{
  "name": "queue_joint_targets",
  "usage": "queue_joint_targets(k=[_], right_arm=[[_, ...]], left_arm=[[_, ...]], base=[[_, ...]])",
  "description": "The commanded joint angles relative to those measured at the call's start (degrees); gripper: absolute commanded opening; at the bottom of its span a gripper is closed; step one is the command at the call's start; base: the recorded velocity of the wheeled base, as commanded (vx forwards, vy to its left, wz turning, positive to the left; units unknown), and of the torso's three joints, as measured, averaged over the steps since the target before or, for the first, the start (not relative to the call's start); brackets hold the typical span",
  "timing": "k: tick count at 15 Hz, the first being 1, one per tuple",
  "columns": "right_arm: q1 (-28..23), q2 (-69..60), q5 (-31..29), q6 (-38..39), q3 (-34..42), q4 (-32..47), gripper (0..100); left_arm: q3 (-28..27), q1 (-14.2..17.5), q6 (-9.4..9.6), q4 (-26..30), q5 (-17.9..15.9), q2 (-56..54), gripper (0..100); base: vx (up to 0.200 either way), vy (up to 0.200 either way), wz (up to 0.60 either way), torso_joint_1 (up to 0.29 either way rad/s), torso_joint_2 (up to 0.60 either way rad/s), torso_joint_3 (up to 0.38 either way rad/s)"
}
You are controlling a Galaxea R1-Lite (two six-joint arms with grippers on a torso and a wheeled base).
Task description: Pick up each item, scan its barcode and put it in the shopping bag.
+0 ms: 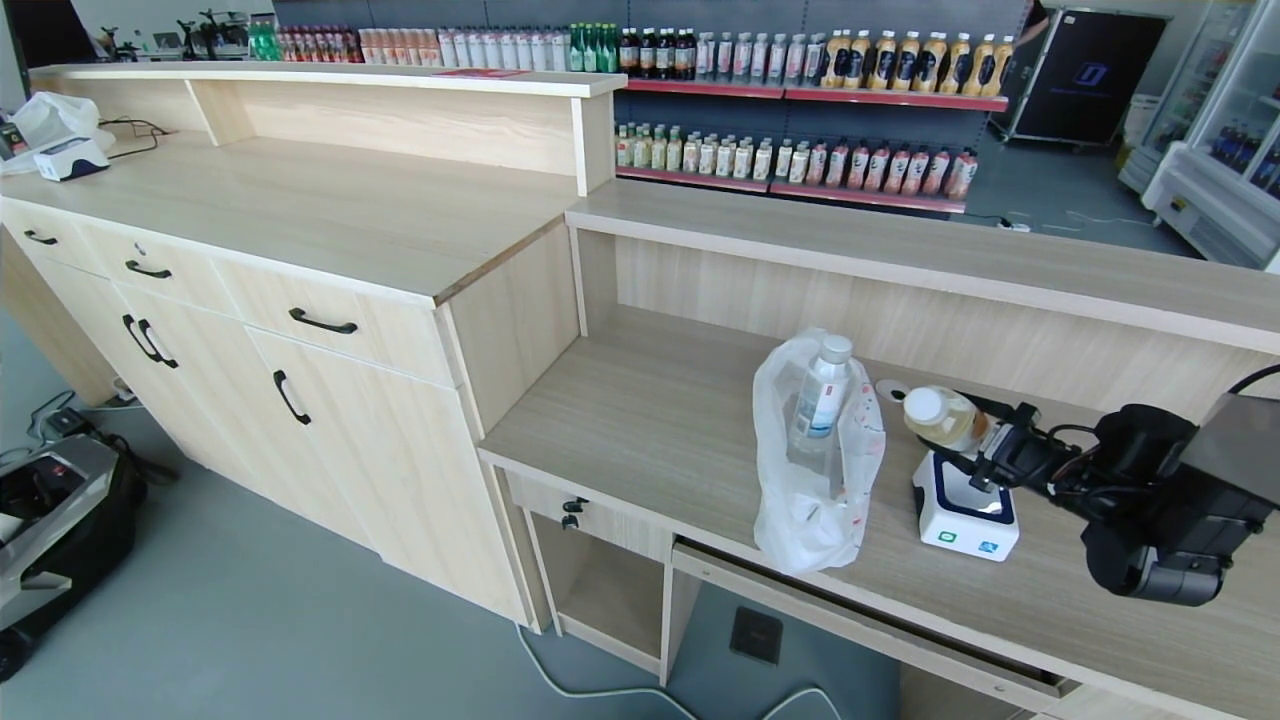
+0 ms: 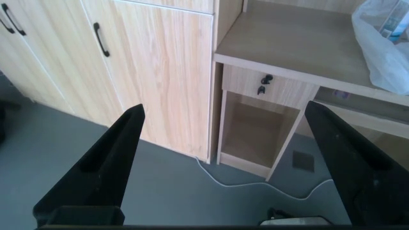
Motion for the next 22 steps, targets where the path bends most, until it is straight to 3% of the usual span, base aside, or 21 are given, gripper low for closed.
queue_joint_targets(k=[1, 7, 10, 11, 13, 15, 18, 22], right_arm=[[0.0, 0.2, 0.0, 0.0, -0.2, -0.1, 0], [0.1, 1.0, 0.0, 1.7, -2.3, -0.1, 0], [0.6, -3.7, -0.3, 7.7, -2.3, -0.1, 0], [0.6, -13.9, -4.5, 16.5, 1.8, 5.7, 0], [0.6, -25.9, -11.4, 26.9, 6.1, 16.5, 0], [0.8, -34.6, -14.9, 35.1, 9.8, 21.0, 0], [0.7, -39.9, -29.4, 32.4, 18.7, 21.8, 0], [0.7, -41.4, -30.4, 29.4, 19.1, 23.5, 0]], left_arm=[[0.0, 0.0, 0.0, 0.0, 0.0, 0.1, 100], [0.0, 0.0, 0.0, 0.0, 0.0, 0.1, 100], [0.0, 0.0, 0.0, 0.0, 0.0, 0.1, 100], [0.0, 0.0, 0.0, 0.0, 0.0, 0.1, 100], [0.0, 0.0, 0.0, 0.0, 0.0, 0.1, 100], [0.0, 0.0, 0.0, 0.0, 0.0, 0.1, 100], [0.0, 0.0, 0.0, 0.0, 0.0, 0.1, 100], [0.0, 0.0, 0.0, 0.0, 0.0, 0.1, 100]], base=[[0.0, 0.0, 0.0, 0.0, 0.0, 0.0], [0.0, 0.0, 0.0, 0.0, 0.0, 0.0], [0.0, 0.0, 0.0, 0.0, 0.0, 0.0], [0.0, 0.0, 0.0, 0.0, 0.0, 0.0], [0.0, 0.0, 0.0, 0.0, 0.0, 0.0], [0.0, 0.0, 0.0, 0.0, 0.0, 0.0], [0.0, 0.0, 0.0, 0.0, 0.0, 0.0], [0.0, 0.0, 0.0, 0.0, 0.0, 0.0]])
